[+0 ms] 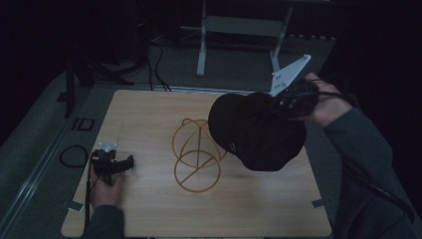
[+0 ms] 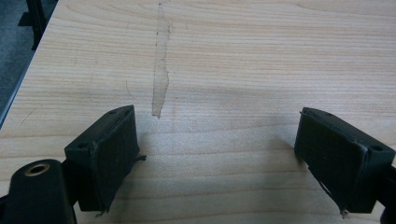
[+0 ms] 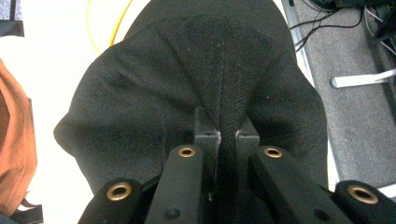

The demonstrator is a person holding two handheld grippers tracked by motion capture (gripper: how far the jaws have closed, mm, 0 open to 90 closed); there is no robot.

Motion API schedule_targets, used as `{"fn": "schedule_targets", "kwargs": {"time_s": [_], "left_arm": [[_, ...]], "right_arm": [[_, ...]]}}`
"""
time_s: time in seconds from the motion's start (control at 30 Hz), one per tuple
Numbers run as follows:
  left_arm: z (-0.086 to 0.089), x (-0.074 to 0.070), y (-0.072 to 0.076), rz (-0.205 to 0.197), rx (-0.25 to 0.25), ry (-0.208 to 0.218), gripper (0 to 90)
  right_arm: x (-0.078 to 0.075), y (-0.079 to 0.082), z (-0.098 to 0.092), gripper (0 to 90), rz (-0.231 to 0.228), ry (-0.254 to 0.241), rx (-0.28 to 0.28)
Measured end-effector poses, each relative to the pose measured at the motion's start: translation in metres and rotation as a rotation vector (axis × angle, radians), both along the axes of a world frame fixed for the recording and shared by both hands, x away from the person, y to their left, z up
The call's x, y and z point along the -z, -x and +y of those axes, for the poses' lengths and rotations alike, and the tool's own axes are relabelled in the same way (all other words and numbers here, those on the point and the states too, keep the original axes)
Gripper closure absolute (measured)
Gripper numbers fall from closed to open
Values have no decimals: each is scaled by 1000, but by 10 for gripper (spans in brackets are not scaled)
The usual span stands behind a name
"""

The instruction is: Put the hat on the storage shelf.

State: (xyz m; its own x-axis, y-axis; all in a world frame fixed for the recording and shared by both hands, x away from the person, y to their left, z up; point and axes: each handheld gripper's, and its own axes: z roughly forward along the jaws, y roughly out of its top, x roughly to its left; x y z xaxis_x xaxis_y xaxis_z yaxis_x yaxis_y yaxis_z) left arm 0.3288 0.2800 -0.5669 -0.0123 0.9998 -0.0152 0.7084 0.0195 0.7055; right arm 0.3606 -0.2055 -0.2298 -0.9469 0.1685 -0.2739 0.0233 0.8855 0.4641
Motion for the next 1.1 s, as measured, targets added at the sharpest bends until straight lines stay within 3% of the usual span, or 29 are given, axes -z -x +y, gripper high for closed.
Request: {"fn": "schedule_targets", "kwargs": {"time_s": [0.4,0.67,1.1], "left_arm": [[0,0,0,0,0,0,131],[0,0,0,0,0,0,131],[0,0,0,0,0,0,131]], "right_arm": [[-10,4,2,851,-10,-14,-25],[-15,7,2,851,-9,-51,-53],[-14,10,7,851,4,-96,-109]]}}
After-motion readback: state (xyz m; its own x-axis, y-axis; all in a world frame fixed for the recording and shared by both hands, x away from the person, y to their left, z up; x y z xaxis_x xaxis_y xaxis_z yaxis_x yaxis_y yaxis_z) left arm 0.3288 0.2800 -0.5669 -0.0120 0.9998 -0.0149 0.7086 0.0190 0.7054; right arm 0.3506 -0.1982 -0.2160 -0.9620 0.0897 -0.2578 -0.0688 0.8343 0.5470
